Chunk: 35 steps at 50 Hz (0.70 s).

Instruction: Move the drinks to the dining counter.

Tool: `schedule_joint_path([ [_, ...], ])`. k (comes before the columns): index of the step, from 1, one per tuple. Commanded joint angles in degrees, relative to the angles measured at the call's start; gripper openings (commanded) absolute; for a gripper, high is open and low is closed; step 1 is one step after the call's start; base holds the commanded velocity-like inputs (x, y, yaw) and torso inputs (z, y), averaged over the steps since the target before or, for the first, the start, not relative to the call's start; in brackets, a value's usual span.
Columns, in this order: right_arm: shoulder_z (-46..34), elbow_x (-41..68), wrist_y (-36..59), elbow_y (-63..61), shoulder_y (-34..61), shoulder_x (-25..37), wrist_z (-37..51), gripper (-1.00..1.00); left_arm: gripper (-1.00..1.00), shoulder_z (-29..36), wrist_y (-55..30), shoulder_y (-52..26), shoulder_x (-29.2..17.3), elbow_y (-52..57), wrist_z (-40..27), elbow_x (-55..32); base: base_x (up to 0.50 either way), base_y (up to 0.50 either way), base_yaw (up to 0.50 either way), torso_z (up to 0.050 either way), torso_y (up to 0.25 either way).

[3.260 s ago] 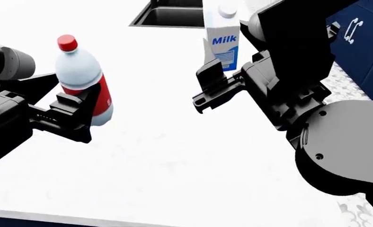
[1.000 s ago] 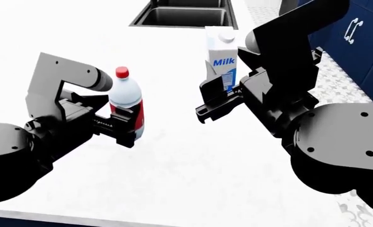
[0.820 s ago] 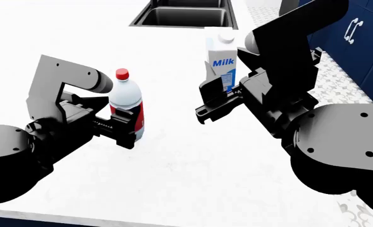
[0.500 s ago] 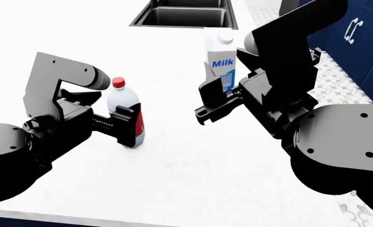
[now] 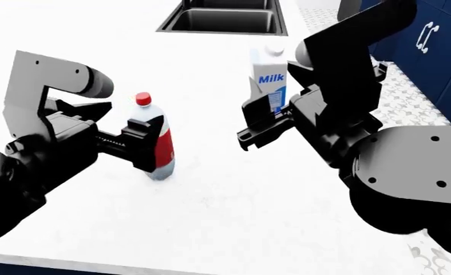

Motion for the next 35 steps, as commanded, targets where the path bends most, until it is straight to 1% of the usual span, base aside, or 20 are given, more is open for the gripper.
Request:
schedule_joint_path([
  [1,-0.49,-2.08,0.52,2.20,-1.03,-0.85,0.45,-1.00,1.00,-3.43,2.20,0.80,-2.99,2.54,-0.85,-3.95,0.00,0.00,0.00,0.000,0.000],
  [9,-1.29,-2.17,0.28,3.78,-2.21,-1.43,-0.48,-1.00,1.00,-4.47,2.45,0.80,-4.64,3.68,-1.16,-5.47,0.00,0.00,0.00,0.000,0.000],
  [10,-2.64,-4.77,1.40,3.04,-1.49,-1.56,0.74,-1.00,1.00,-4.74,2.57,0.75,-4.94,4.11,-1.32,-5.96,0.00,0.00,0.00,0.000,0.010],
  [11,-0.88,-4.57,-1.67,2.62,-3.28,-1.39,-0.56,-1.00,1.00,-4.79,2.60,0.65,-5.05,4.33,-1.61,-6.34,0.00,0.00,0.00,0.000,0.000],
  [12,-1.59,-4.03,-0.19,3.06,-2.47,-1.48,0.03,-1.00,1.00,-4.93,2.69,0.39,-5.19,4.85,-2.02,-6.88,0.00,0.00,0.00,0.000,0.000],
  [16,-1.33,-3.34,-0.68,3.35,-3.20,-1.36,-0.14,-1.00,1.00,-5.46,2.84,-0.88,-5.83,5.59,-2.87,-8.87,0.00,0.00,0.00,0.000,0.000],
  [17,-1.60,-4.59,-1.03,3.05,-3.39,-1.18,-1.08,-1.00,1.00,-5.82,3.26,-0.99,-6.13,5.45,-3.40,-9.44,0.00,0.00,0.00,0.000,0.000],
  [21,-1.41,-5.33,-2.15,3.92,-4.56,-1.05,-1.52,-1.00,1.00,-7.23,4.82,0.12,-6.55,5.72,-2.82,-11.28,0.00,0.00,0.00,0.000,0.000],
  [25,-1.80,-6.49,-2.53,4.80,-5.05,-1.10,-2.10,-1.00,1.00,-7.68,5.09,-0.42,-6.84,6.33,-2.80,-12.88,0.00,0.00,0.00,0.000,0.003],
  [29,-1.32,-7.70,-4.44,5.97,-6.16,-1.10,-3.61,-1.00,1.00,-8.18,5.26,-2.27,-7.35,6.76,-3.28,-15.34,0.00,0.00,0.00,0.003,0.000],
  [31,0.92,-6.33,-8.46,6.29,-8.71,-1.29,-6.51,-1.00,1.00,-8.37,5.36,-2.59,-7.59,7.20,-3.58,-15.77,0.00,0.00,0.00,0.000,0.000],
  [32,0.53,-6.97,-7.88,6.74,-8.59,-1.22,-5.23,-1.00,1.00,-8.70,5.49,-2.58,-7.92,7.62,-3.59,-16.16,0.00,0.00,0.00,0.000,0.000],
  [35,0.17,-7.97,-8.32,7.36,-9.31,-1.40,-5.27,-1.00,1.00,-10.50,6.41,-1.68,-9.22,8.59,-2.97,-17.00,0.00,0.00,0.00,0.000,0.000],
])
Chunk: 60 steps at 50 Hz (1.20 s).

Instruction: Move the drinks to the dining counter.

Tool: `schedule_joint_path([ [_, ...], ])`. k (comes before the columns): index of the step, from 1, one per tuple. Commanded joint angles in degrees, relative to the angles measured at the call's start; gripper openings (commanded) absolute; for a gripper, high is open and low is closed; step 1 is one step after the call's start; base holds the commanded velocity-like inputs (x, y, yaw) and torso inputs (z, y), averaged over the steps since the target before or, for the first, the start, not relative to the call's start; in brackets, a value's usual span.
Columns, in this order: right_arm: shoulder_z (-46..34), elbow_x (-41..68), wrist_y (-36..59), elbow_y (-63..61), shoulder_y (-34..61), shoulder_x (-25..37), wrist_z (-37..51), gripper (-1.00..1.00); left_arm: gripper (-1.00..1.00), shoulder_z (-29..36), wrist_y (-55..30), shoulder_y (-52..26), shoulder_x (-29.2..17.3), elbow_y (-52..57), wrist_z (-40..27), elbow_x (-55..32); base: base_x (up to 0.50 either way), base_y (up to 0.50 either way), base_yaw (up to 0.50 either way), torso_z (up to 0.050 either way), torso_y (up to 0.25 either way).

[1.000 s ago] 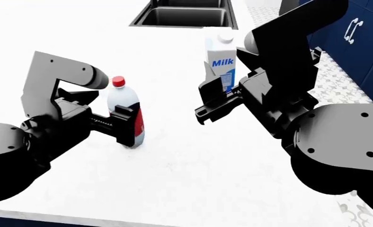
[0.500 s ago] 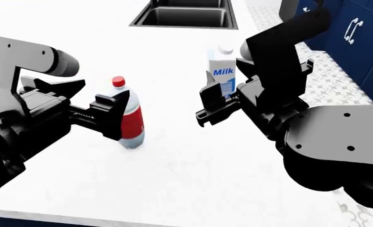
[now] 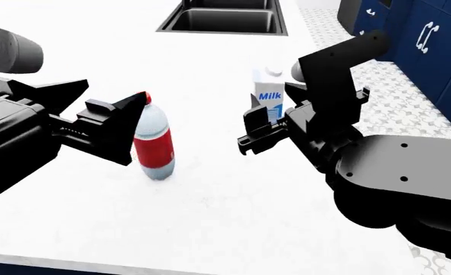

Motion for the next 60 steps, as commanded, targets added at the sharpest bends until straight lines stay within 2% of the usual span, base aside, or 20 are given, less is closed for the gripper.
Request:
schedule_joint_path([
  [1,1.65,-3.73,-3.80,1.96,-3.02,-0.23,-2.47,-1.00,1.00,-3.98,2.25,0.29,-2.47,2.51,0.93,-4.17,0.00,0.00,0.00,0.000,0.000],
  [6,1.56,-5.36,-5.38,2.43,-4.51,-0.28,-3.22,-1.00,1.00,-6.16,3.46,1.35,-3.71,3.01,2.06,-5.66,0.00,0.00,0.00,0.000,0.002],
  [16,1.34,-4.69,-4.48,1.73,-4.17,0.04,-2.33,-1.00,1.00,-5.65,3.13,1.66,-2.87,3.15,2.87,-5.10,0.00,0.00,0.00,0.000,0.000],
  [17,1.72,-4.29,-5.17,1.06,-4.30,0.20,-3.79,1.00,1.00,-5.68,3.17,1.68,-2.86,3.11,2.90,-5.09,0.00,0.00,0.00,0.000,0.000],
  [43,2.71,-2.13,-4.05,0.24,-2.23,0.66,-1.53,1.00,1.00,-5.56,3.18,1.95,-2.89,3.01,3.03,-4.78,0.00,0.00,0.00,0.000,0.000],
  [60,9.21,15.20,1.36,-7.98,12.32,5.39,11.03,1.00,1.00,-5.39,4.00,-6.83,-5.34,5.67,-2.92,-12.39,0.00,0.00,0.00,0.000,0.000],
])
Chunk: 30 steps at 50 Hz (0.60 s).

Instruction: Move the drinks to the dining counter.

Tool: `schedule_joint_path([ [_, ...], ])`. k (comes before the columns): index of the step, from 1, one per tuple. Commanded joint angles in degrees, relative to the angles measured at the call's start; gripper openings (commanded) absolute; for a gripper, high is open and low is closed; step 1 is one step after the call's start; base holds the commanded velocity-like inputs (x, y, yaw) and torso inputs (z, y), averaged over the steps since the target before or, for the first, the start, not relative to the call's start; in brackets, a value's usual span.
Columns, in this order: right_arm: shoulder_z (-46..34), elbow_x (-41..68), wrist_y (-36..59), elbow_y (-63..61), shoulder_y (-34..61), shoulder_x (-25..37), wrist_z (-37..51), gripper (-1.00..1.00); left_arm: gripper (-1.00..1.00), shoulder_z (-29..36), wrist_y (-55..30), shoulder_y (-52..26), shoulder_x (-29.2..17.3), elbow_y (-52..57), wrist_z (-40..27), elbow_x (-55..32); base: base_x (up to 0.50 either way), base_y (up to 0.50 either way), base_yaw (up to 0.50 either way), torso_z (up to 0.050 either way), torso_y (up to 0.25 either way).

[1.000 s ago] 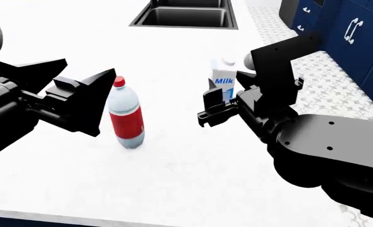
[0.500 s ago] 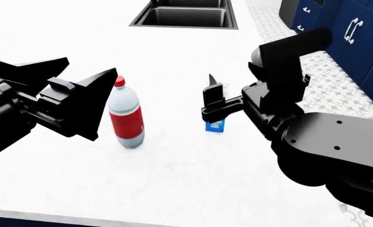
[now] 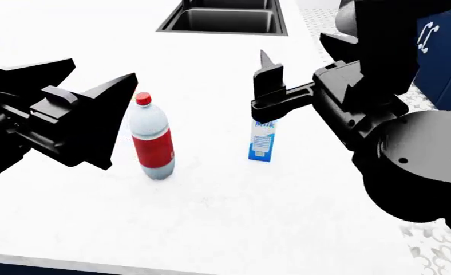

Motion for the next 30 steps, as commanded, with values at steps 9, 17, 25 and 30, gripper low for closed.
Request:
schedule_joint_path([
  [9,4.28,13.20,4.55,-5.46,12.32,5.75,11.81,1.00,1.00,1.71,0.32,-11.19,-1.71,0.76,-6.78,-7.25,0.00,0.00,0.00,0.000,0.000],
  [17,4.92,17.72,6.02,-6.30,18.52,6.91,16.49,1.00,1.00,2.19,0.11,-16.72,-3.17,0.81,-9.38,-11.07,0.00,0.00,0.00,0.000,0.000],
  [25,5.58,21.18,6.43,-6.45,21.66,8.46,18.54,1.00,1.00,4.54,-1.55,-24.53,-3.71,-0.56,-12.71,-14.69,0.00,0.00,0.00,0.000,0.000],
  [30,5.70,23.45,6.95,-6.50,23.85,9.45,19.88,1.00,1.00,4.78,-2.37,-27.84,-4.83,-1.76,-13.78,-16.29,0.00,0.00,0.00,0.000,0.000],
])
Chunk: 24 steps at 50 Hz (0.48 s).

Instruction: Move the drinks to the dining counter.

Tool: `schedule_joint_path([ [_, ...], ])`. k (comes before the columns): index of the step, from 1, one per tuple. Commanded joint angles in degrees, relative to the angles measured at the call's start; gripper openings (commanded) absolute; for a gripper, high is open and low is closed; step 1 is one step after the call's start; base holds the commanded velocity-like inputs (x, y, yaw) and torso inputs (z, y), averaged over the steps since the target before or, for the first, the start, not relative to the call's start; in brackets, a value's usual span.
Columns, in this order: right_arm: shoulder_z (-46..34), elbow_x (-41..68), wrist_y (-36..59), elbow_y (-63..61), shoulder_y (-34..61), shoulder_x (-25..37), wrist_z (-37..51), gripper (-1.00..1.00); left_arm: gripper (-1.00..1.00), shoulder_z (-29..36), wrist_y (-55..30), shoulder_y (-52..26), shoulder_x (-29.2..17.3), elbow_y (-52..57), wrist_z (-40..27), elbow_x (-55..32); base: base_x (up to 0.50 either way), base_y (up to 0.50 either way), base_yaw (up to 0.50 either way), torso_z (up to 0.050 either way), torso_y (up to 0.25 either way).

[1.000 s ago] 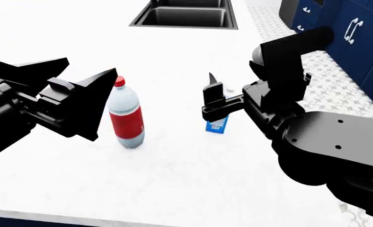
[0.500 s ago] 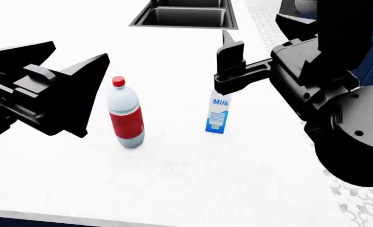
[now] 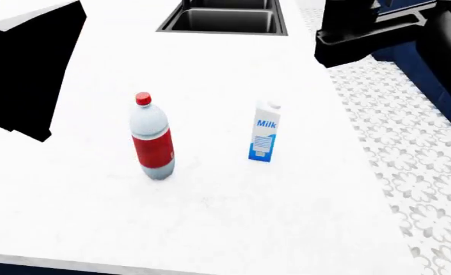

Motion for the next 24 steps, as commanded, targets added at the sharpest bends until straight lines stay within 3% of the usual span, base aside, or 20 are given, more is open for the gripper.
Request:
schedule_joint_path([
  [1,0.65,5.30,1.28,-0.61,5.42,2.10,3.76,1.00,1.00,1.55,-1.64,-8.20,-1.69,-1.70,-3.34,-4.34,0.00,0.00,0.00,0.000,0.000],
  [24,-0.53,17.67,4.67,2.47,21.46,4.63,10.27,1.00,1.00,3.97,-8.66,-27.48,-8.28,-9.92,-11.50,-14.77,0.00,0.00,0.00,0.000,0.000],
])
